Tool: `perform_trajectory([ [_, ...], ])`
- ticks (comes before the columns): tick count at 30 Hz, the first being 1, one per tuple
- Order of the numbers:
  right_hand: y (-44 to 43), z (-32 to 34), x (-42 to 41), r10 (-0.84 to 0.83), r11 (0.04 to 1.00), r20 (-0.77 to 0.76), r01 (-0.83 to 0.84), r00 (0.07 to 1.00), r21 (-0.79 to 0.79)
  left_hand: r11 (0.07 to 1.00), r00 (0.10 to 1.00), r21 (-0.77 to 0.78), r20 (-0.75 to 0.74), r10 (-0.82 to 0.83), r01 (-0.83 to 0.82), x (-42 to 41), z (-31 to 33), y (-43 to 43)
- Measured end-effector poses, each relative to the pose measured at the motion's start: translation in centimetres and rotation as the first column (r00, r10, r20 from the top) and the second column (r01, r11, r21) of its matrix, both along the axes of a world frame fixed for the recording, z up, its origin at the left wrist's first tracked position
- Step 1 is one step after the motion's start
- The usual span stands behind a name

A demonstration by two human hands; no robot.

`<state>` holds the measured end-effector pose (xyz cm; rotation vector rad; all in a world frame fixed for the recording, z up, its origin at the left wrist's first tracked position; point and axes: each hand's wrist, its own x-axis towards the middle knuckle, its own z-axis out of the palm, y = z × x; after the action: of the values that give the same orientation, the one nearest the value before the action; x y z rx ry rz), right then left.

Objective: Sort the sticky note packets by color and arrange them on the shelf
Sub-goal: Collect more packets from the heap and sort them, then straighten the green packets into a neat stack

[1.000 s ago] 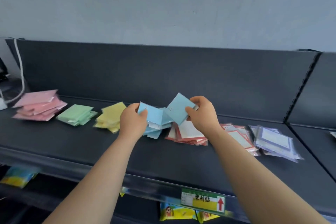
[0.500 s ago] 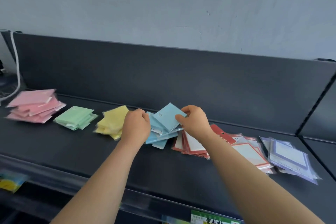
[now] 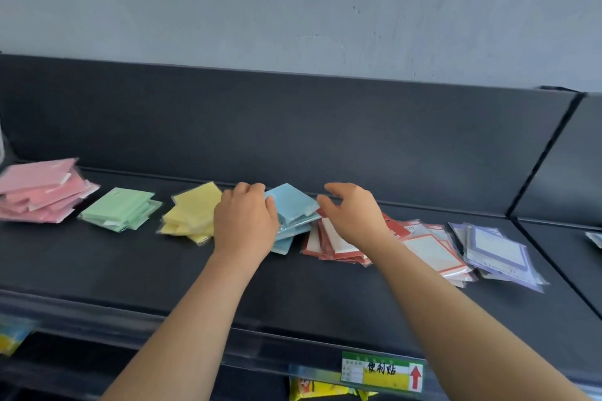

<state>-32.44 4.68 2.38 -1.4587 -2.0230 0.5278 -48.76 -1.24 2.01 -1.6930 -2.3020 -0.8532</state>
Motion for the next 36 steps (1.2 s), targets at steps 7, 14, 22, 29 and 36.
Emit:
perform_trajectory([
  [7, -3.3, -0.4, 6.8, -0.153, 0.976, 0.109, 0.133, 0.982, 0.174, 0.971, 0.975, 0.087, -0.027, -0.222, 0.224, 6.5, -0.4, -0.7],
  [14, -5.4, -1.0, 15.8, -0.273, 0.944, 0.150, 0.234, 0.950, 0.233, 0.920, 0.924, 0.084, -0.071, -0.377, 0.382, 14.4, -0.9, -1.0],
  [22, -7.2, -2.0, 29.8, -0.366, 0.920, 0.225, 0.315, 0.903, 0.233, 0.848, 0.849, 0.042, -0.021, -0.528, 0.529, 28.3, -1.7, -0.9],
  [29, -8.0, -3.7, 43.7, -0.448, 0.892, 0.248, 0.411, 0.859, 0.190, 0.794, 0.798, -0.084, 0.098, -0.594, 0.602, 41.5, -3.7, 0.1],
  [36, -6.1, -5.3, 51.8, -0.448, 0.894, 0.202, 0.437, 0.871, 0.102, 0.795, 0.801, -0.128, 0.194, -0.567, 0.593, 49.9, -4.6, 2.4],
])
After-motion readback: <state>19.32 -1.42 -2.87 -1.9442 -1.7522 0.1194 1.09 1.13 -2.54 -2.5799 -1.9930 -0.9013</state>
